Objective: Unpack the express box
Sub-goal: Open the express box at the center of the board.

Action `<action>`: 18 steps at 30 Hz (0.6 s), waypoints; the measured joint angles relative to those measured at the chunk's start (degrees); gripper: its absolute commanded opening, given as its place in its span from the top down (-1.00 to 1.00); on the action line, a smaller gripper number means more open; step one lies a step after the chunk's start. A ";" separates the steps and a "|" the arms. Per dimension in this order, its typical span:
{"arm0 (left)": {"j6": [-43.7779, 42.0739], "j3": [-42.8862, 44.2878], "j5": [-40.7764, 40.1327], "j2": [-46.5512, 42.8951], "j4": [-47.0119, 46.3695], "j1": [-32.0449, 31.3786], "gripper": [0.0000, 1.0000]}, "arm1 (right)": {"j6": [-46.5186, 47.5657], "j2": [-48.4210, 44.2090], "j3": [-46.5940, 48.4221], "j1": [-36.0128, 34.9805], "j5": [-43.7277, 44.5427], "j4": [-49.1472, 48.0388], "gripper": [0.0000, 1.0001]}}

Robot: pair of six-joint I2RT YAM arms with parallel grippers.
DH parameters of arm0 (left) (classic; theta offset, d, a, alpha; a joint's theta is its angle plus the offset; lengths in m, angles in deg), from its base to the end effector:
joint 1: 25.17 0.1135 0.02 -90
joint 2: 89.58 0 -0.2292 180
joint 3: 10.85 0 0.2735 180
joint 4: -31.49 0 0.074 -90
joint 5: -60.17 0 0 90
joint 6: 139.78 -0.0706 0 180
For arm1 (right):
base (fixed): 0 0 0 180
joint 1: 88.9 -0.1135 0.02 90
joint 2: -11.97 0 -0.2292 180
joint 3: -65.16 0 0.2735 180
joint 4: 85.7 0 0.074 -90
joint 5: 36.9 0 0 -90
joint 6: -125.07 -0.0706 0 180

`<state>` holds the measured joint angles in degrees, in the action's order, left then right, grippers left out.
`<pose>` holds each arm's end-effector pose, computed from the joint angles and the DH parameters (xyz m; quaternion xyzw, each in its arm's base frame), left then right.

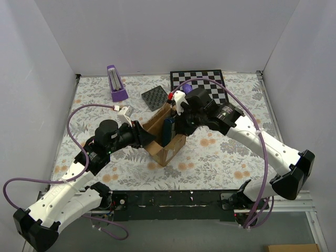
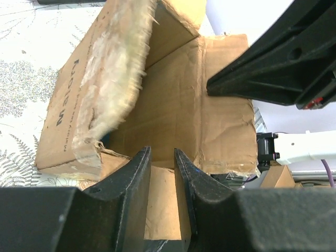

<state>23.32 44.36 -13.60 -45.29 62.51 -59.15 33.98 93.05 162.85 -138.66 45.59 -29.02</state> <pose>0.2026 -0.1604 0.2766 -0.1955 0.7917 -0.5249 0.2440 0.2234 0.2783 0.3254 -0.3980 0.8129 0.2344 0.3549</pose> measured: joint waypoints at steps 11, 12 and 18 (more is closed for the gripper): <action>1.70 -0.94 -2.40 -0.42 -1.07 0.00 0.43 | -0.98 -6.23 -8.52 -0.22 0.02 -4.59 0.38; 1.79 -0.94 -2.56 -0.42 -1.09 0.00 0.43 | -1.20 -6.45 -8.90 -0.22 0.15 -5.14 0.29; 2.21 -1.64 -2.67 -0.42 -2.47 0.00 0.42 | -1.86 -6.49 -9.05 -0.39 3.56 -6.64 -0.01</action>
<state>25.53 42.72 -16.27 -45.70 60.04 -59.15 32.13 86.56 153.80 -139.05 49.16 -35.66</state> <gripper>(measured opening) 0.284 0.485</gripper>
